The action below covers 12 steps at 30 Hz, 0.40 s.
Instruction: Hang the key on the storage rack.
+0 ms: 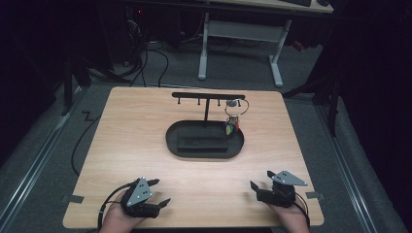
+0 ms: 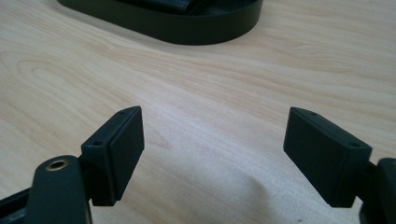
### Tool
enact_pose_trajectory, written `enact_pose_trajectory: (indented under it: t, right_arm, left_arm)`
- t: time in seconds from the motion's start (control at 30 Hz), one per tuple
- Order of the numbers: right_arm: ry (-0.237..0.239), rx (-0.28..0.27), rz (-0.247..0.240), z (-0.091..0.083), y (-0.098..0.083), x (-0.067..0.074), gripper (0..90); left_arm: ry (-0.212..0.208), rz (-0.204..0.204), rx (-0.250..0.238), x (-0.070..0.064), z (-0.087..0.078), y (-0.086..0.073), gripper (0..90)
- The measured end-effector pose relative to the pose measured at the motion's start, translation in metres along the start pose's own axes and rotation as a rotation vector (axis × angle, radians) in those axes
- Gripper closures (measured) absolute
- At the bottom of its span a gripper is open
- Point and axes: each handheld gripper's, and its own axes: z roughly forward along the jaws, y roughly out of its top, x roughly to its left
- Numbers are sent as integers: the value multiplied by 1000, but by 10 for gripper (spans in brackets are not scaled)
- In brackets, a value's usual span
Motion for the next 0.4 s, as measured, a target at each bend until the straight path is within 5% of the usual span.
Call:
enact_pose_trajectory:
  t: [0.4]
  right_arm:
    - [19,15,7,7,1,-1,201]
  left_arm:
    - [8,4,7,1,-3,-2,253]
